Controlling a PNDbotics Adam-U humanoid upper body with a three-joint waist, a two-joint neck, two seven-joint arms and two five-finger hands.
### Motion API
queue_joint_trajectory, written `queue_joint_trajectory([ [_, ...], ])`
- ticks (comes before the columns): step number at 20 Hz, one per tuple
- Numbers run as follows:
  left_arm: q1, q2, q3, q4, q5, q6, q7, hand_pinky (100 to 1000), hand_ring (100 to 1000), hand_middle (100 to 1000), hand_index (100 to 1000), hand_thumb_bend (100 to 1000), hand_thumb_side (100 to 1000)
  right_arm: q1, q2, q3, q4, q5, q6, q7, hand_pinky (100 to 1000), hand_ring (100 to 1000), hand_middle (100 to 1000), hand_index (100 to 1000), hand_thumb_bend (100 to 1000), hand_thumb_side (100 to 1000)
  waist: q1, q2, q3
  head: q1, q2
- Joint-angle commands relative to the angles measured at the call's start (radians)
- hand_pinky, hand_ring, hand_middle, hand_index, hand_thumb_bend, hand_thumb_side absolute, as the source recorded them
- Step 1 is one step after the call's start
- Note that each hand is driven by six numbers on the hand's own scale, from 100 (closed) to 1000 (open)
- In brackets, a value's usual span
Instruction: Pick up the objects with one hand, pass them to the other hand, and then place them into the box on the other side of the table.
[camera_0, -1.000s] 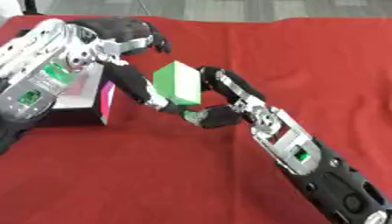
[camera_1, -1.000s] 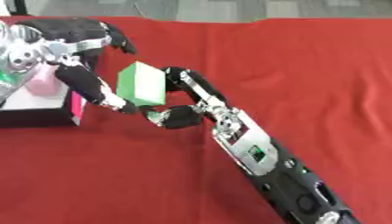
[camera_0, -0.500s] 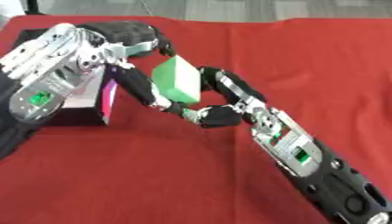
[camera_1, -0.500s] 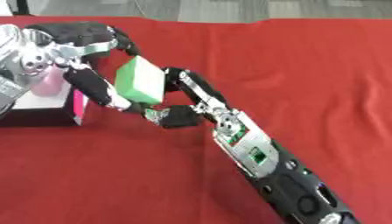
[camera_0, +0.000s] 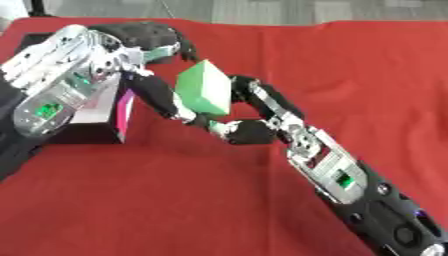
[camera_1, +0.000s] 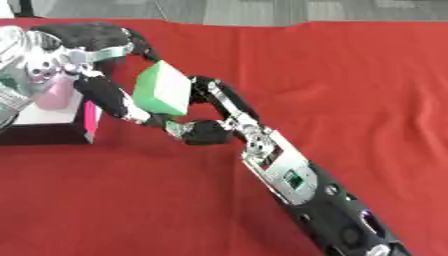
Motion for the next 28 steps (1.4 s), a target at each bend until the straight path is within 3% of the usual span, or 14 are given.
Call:
queue_joint_trajectory([
  [1,-0.012,0.006,0.0,0.004,-0.005,0.012,0.014,834,868,787,875,637,545,-0.018,0.001,-0.003,-0.024,-0.007,-0.004,0.0,831,677,462,491,100,281,0.013,-0.036,0.0,0.0,-0.006],
  [19,-0.005,-0.002,0.003,-0.004,0.087,0.066,0.127,829,862,773,848,460,501,-0.016,-0.005,0.0,-0.018,0.031,-0.024,0.044,836,679,464,503,100,238,0.013,-0.033,-0.002,-0.001,-0.011],
  [24,-0.001,0.0,0.003,-0.009,0.125,0.073,0.151,833,853,742,814,316,465,-0.016,-0.006,0.0,-0.013,0.055,-0.031,0.063,838,681,466,504,100,218,0.013,-0.033,-0.002,-0.001,-0.012],
  [28,-0.001,0.003,-0.001,-0.01,0.146,0.072,0.151,832,847,729,792,251,434,-0.015,-0.008,0.003,-0.008,0.07,-0.036,0.072,838,681,466,505,100,208,0.013,-0.033,-0.001,-0.001,-0.011],
])
